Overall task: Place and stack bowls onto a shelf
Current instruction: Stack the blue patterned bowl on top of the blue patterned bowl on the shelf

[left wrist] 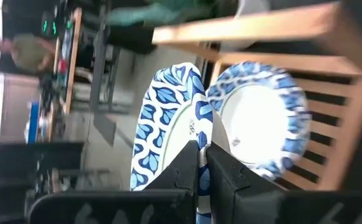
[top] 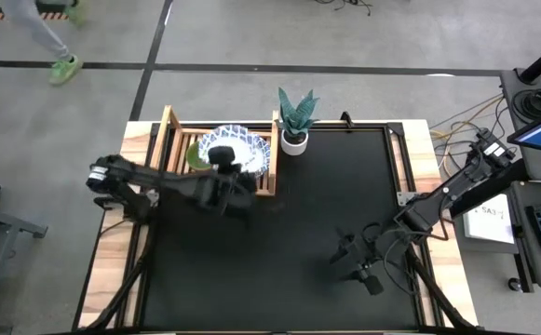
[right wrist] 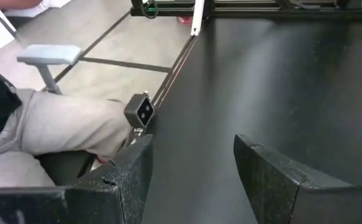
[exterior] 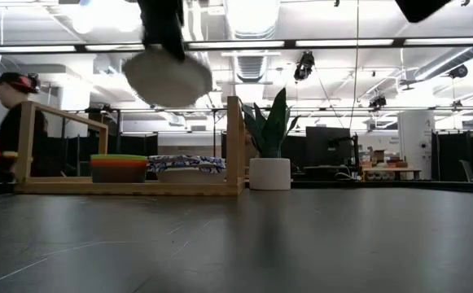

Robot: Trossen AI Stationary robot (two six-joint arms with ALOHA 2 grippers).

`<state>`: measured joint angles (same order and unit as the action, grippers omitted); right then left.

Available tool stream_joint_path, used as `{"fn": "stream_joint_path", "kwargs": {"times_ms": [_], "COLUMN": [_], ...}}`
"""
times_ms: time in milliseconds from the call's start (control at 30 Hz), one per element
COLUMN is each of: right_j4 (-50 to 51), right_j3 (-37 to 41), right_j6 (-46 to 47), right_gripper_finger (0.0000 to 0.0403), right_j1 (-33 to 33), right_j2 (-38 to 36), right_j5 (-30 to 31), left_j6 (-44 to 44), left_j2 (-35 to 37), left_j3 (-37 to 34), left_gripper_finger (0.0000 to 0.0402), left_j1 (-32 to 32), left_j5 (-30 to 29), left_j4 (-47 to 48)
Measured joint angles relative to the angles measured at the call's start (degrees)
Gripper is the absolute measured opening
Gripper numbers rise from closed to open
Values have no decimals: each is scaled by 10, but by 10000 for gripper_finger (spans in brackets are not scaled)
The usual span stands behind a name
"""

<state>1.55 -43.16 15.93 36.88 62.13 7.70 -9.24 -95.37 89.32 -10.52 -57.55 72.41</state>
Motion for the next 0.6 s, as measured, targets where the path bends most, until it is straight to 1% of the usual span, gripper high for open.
{"fn": "stream_joint_path", "kwargs": {"times_ms": [67,133,233,300,433,600], "right_j4": [-22,-38,-50,-53,-53,-53], "right_j3": [12,25,36,41,43,43], "right_j6": [10,14,25,29,36,33], "right_gripper_finger": [210,210,210,210,210,210], "right_j1": [0,0,0,0,0,0], "right_j2": [2,2,2,2,2,2], "right_j5": [-1,-1,0,-1,-1,-1], "left_j6": [24,46,73,83,85,86], "left_j2": [5,5,0,-4,-6,-6], "left_j3": [-41,-75,-114,-132,-152,-152], "left_gripper_finger": [0,0,5,13,34,72], "left_j1": [40,78,125,149,176,179], "left_j5": [9,36,77,90,100,152], "left_j4": [-58,-121,-207,-245,-279,-307]}}
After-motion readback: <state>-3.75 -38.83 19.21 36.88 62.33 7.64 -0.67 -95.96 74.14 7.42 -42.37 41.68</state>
